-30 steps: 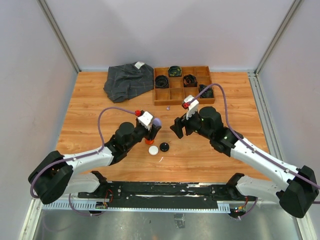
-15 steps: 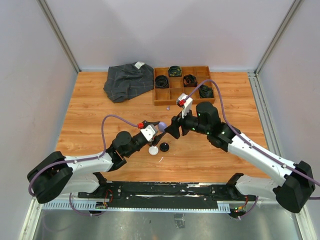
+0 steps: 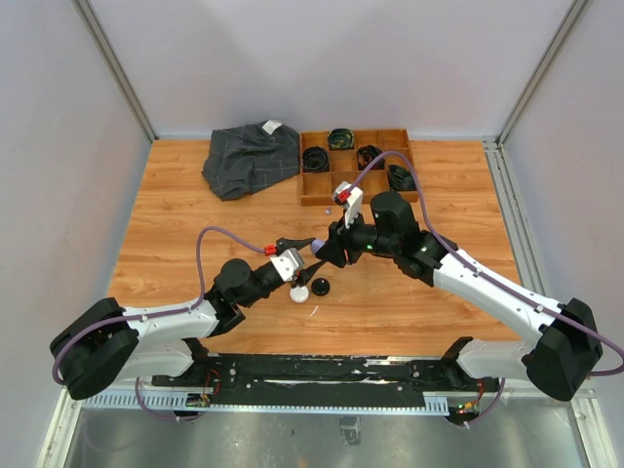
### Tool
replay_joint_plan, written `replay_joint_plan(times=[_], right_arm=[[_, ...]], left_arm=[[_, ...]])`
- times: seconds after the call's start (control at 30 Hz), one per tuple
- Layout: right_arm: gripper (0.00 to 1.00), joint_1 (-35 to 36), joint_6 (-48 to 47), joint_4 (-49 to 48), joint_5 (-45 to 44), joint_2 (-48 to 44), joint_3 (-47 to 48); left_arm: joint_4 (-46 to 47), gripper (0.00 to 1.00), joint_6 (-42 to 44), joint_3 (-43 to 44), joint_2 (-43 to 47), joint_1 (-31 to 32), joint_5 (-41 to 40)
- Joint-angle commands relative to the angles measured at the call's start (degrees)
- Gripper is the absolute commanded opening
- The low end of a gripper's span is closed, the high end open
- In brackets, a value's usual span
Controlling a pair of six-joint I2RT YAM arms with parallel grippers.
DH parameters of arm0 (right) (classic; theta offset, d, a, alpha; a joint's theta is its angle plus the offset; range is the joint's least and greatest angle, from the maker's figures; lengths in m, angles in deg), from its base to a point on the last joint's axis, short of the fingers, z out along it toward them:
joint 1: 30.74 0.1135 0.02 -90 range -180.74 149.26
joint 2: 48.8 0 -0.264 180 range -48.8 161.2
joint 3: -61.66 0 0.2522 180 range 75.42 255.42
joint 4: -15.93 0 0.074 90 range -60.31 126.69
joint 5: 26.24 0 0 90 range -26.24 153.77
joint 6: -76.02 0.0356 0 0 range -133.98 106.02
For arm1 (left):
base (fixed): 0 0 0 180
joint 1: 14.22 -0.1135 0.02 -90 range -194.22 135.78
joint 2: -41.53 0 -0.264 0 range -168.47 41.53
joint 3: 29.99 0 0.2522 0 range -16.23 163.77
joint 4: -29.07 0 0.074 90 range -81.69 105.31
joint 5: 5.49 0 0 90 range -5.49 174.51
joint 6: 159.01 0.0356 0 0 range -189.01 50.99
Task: Insert the wireless bluetooth earbuds into the charging case
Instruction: Pick up the charging case at the center of the board.
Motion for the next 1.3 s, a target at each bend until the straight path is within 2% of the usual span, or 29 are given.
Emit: replay_joint_plan(times=[0.0,0.2,0.4,0.63,0.83,0.93,1.0,1.27], right_arm=[[0.40,-1.2,0.5,1.6,1.3,0.8,2.7],[0.24,-1.2,-1.0,3.1,1.0,0.7,3.2],[0.09,-1.1,-5.0,7.3,1.0,-0.5,4.9],[0.07,-1.2,-10.3,11.8,2.2,-2.2,6.9],[0.06,-1.2,-15.8,17.2,4.6,-2.1,10.1],[0.07,-1.2,-19.5,19.2,8.4,-2.1,10.8],[0.10,-1.2,-22.5,20.8,11.9,-2.0,11.3],[0.09,-1.1,-27.7,23.8,16.1,-1.5,12.0]], left_arm=[[3.4,0.36,0.7,-0.8,1.3,0.5,0.9],[2.8,0.38,-0.3,-1.2,2.2,0.5,1.0],[-6.1,0.47,0.1,-1.1,7.4,0.5,2.8],[-17.6,0.63,1.9,0.3,13.6,-0.1,5.2],[-23.9,0.68,-0.3,2.6,15.4,-4.7,16.3],[-23.9,0.69,-1.8,3.4,15.1,-7.0,21.8],[-22.6,0.69,-4.4,3.8,14.3,-9.4,28.2],[-15.2,0.67,-14.2,4.9,10.4,-14.5,42.5]])
